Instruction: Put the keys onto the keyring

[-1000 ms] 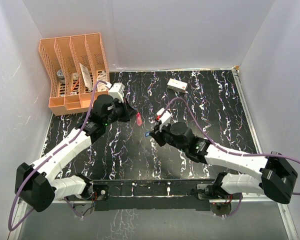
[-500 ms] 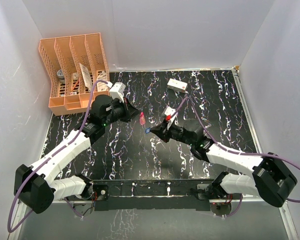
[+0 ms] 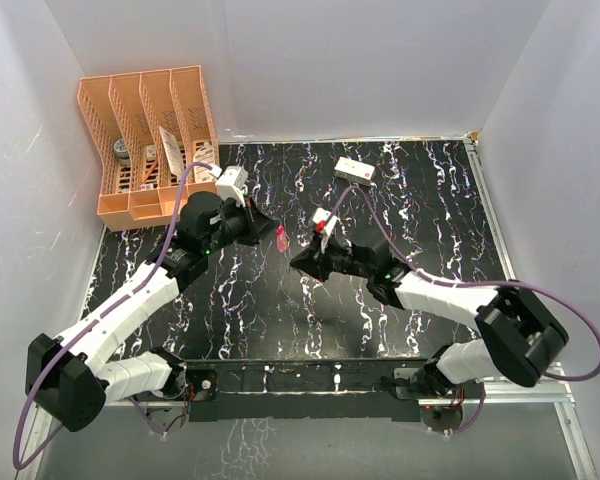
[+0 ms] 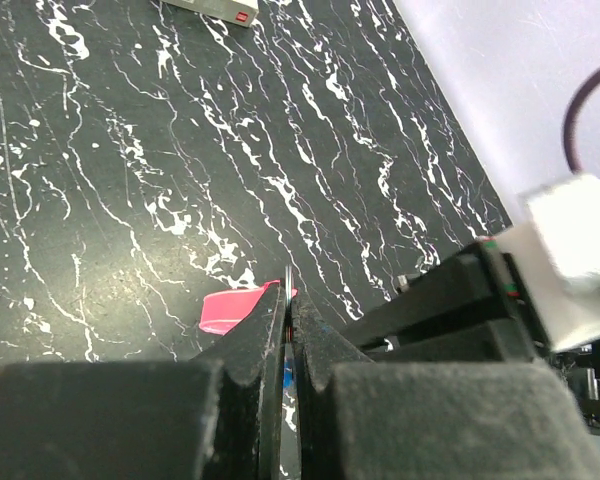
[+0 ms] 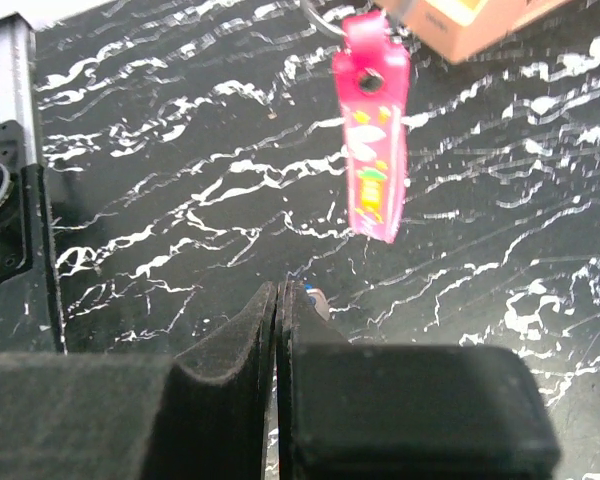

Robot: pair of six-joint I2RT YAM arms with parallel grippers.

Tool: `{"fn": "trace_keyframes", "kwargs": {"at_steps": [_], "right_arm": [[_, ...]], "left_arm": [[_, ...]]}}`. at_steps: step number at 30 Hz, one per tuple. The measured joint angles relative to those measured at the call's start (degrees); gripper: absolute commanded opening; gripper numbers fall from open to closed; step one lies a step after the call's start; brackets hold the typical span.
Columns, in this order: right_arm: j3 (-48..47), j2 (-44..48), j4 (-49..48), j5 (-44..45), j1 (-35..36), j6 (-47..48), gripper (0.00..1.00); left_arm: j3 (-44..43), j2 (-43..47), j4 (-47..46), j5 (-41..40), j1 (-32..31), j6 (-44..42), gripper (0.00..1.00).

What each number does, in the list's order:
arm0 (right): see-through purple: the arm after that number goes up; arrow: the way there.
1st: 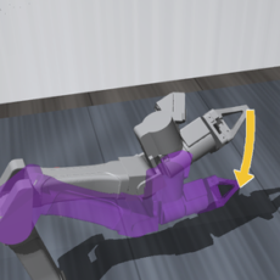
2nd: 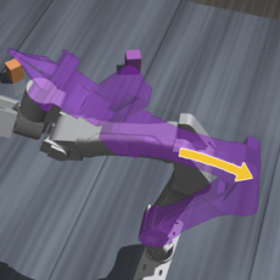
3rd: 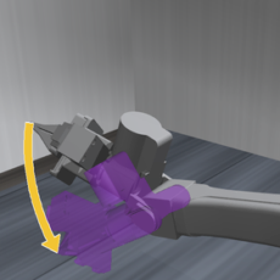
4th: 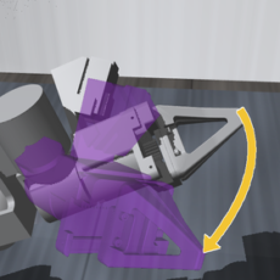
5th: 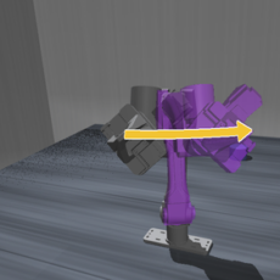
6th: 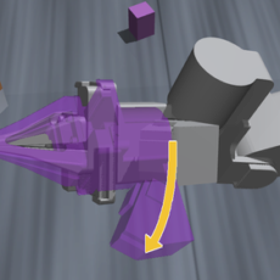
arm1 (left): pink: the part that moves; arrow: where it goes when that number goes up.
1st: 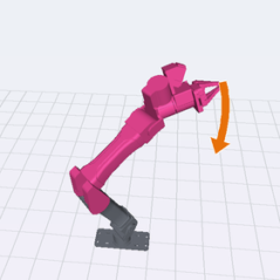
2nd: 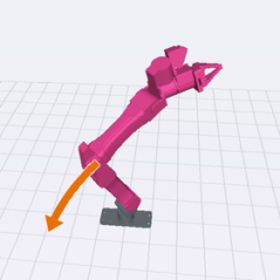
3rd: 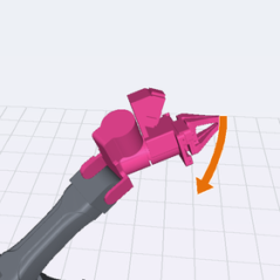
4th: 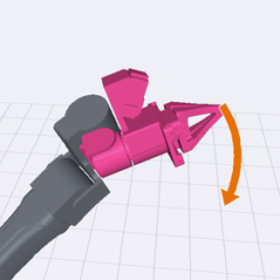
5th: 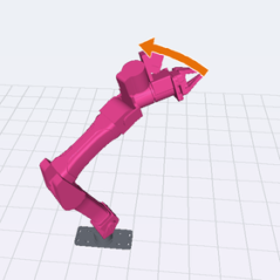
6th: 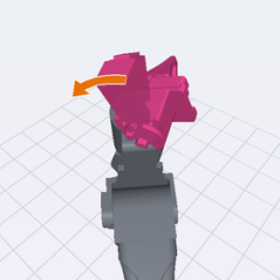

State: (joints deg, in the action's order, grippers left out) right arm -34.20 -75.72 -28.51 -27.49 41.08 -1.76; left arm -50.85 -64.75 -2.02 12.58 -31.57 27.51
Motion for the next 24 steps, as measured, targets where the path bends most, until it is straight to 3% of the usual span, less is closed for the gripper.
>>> {"fn": "trace_keyframes", "kwargs": {"at_steps": [4, 10, 24], "right_arm": [[-3.0, -5.4, 3.7, 2.0, 0.0, -2.0, 0.01], [-3.1, -9.1, 8.6, 6.3, 0.0, -5.8, 0.2], [-5.6, -10.7, 16.8, 16.3, 0.0, -14.6, 0.26]], "left_arm": [[0.0, 1.3, 0.8, -1.6, 0.0, -0.4, 0.0], [0.1, 1.5, 1.0, -2.4, 0.0, -0.4, 0.0], [0.3, 1.4, 1.2, -3.2, 0.0, -0.4, 0.0]]}}
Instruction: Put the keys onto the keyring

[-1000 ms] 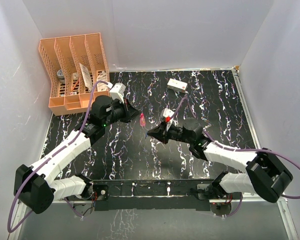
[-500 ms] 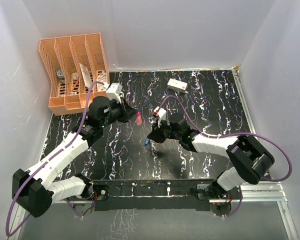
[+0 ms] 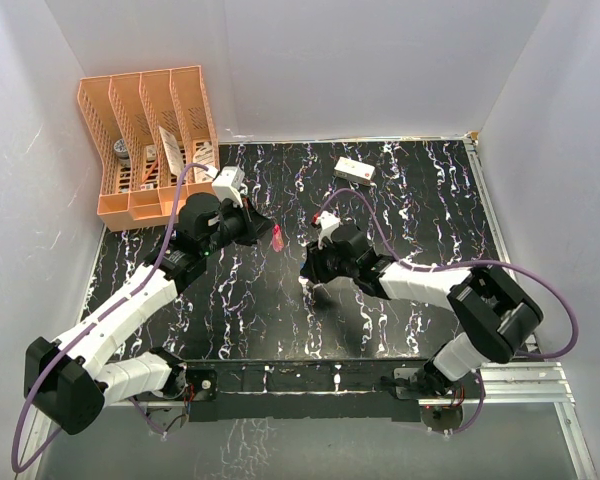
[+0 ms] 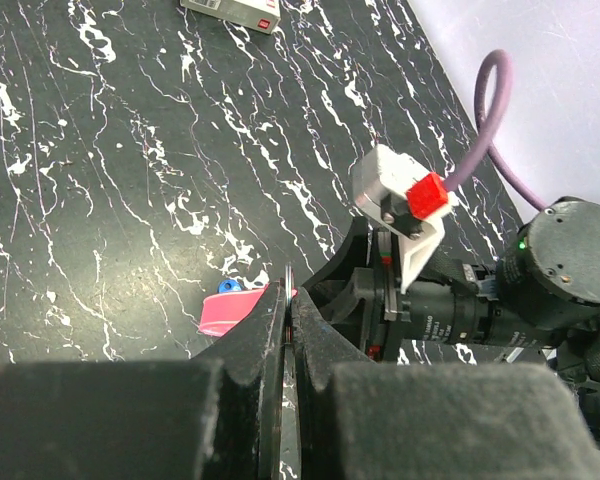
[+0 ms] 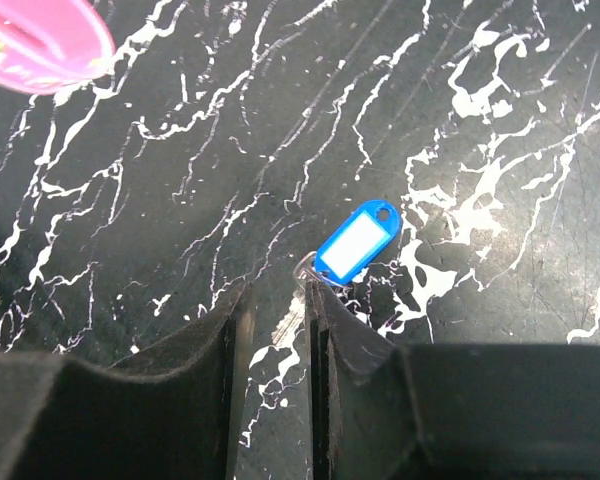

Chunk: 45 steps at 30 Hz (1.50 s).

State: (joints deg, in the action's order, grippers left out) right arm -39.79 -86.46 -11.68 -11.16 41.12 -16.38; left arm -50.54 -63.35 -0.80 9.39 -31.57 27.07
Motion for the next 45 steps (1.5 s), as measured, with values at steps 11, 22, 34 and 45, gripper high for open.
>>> {"fn": "trace_keyframes", "kwargs": {"at_steps": [11, 22, 34, 45], "right_arm": [[-2.3, -4.0, 4.0, 3.2, 0.0, -1.4, 0.36], [-4.9, -7.3, 4.4, 3.4, 0.0, -1.9, 0.48], [-7.0, -10.8, 4.9, 3.5, 0.0, -1.8, 0.47], [-7.0, -10.8, 5.7, 3.5, 0.0, -1.7, 0.33]], "left_arm": [[0.1, -0.7, 0.0, 0.0, 0.0, 0.0, 0.0], [1.0, -1.1, 0.0, -0.5, 0.0, 0.0, 0.0], [1.0, -1.1, 0.0, -0.9, 0.0, -0.1, 0.0], [1.0, -1.1, 0.0, -1.1, 0.0, -0.2, 0.0]]}}
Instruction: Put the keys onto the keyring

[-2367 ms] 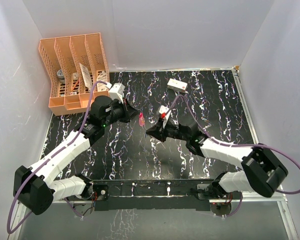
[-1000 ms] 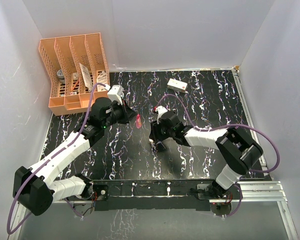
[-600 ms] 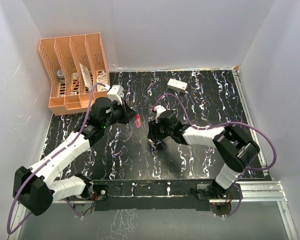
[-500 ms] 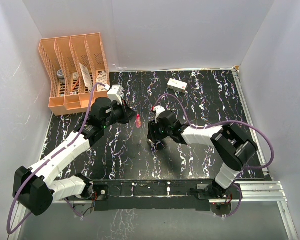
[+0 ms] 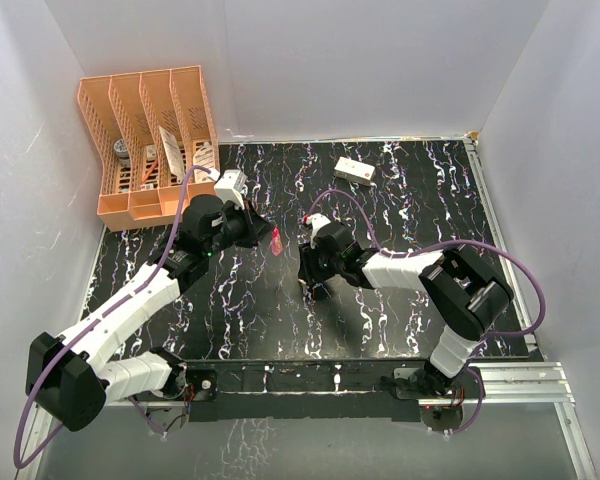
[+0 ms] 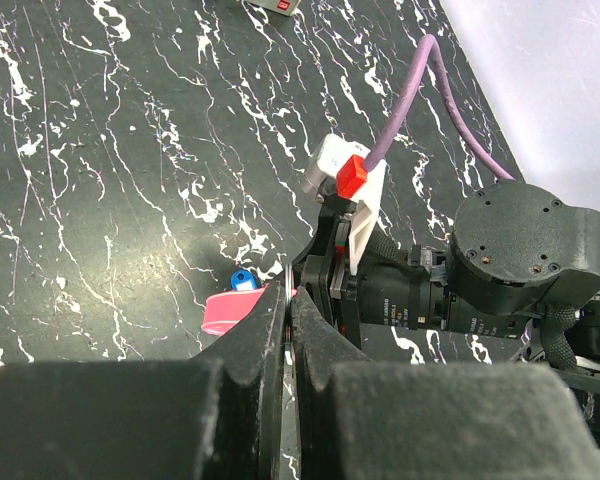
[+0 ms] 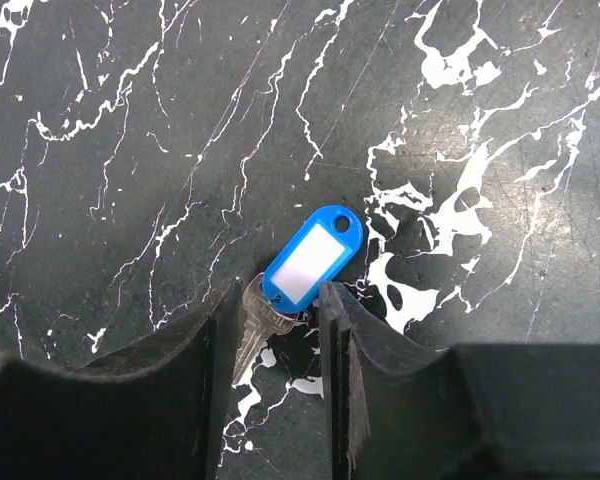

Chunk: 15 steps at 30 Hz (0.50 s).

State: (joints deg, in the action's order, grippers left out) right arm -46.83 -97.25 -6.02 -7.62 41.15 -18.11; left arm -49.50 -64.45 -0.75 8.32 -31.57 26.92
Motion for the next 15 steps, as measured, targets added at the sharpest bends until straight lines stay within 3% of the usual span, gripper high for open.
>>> {"fn": "trace_keyframes", "kwargs": {"at_steps": [15], "right_arm": [[0.1, 0.1, 0.5, 1.4, 0.2, 0.0, 0.13]], "left_arm": [[0.0, 0.0, 0.0, 0.0, 0.0, -0.1, 0.0]]}}
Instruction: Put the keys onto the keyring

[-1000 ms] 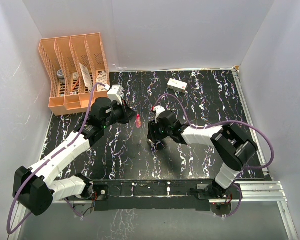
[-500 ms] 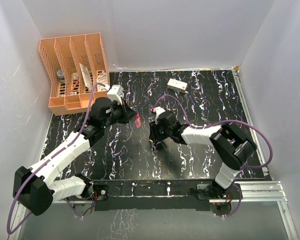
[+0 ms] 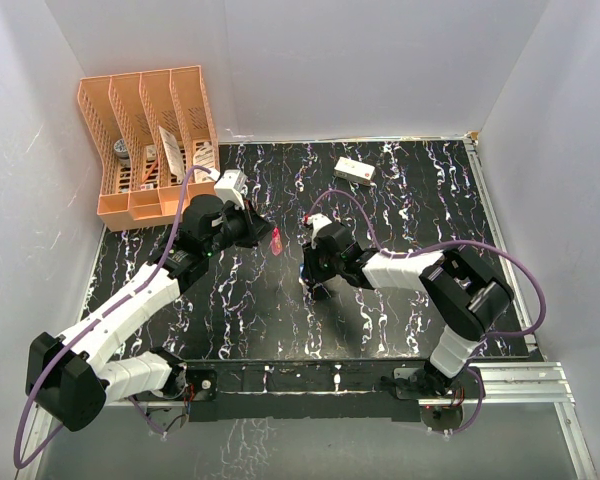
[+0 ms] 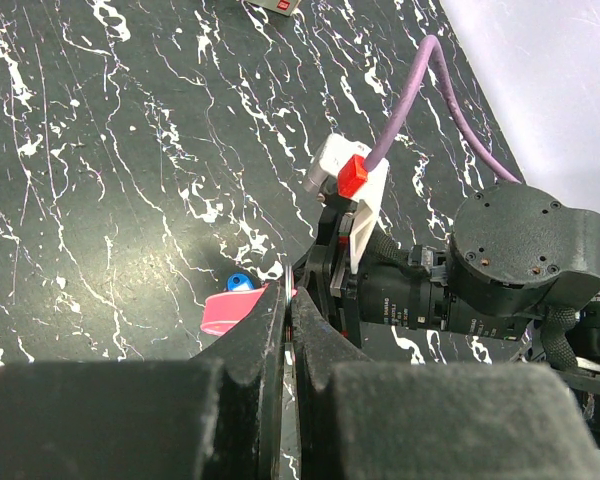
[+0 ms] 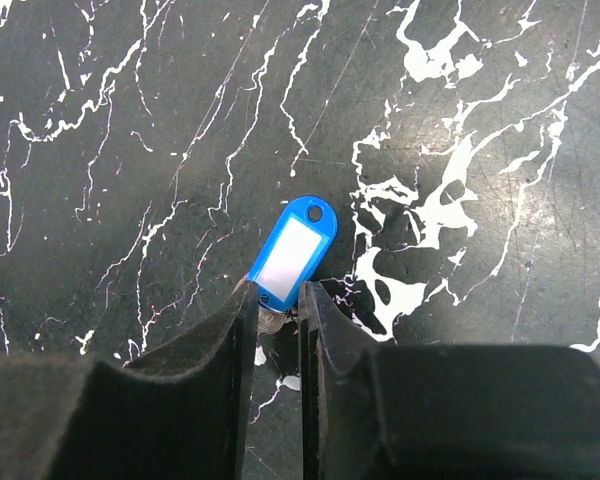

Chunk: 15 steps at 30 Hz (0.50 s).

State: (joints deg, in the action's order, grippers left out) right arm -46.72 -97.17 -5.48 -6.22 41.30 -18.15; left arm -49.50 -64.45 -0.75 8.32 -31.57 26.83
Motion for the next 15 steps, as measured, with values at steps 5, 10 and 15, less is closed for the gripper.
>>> {"fn": "trace_keyframes", "kwargs": {"at_steps": [5, 10, 15], "right_arm": [[0.4, 1.0, 1.0, 0.7, 0.2, 0.0, 0.05], [0.5, 2.9, 1.9, 1.4, 0.2, 0.0, 0.03], [0.5, 4.9, 2.4, 1.7, 0.2, -0.2, 0.11]], "left_arm": [[0.0, 0.0, 0.0, 0.0, 0.0, 0.0, 0.0], [0.0, 0.0, 0.0, 0.0, 0.0, 0.0, 0.0], [0.0, 0.0, 0.0, 0.0, 0.0, 0.0, 0.0]]}}
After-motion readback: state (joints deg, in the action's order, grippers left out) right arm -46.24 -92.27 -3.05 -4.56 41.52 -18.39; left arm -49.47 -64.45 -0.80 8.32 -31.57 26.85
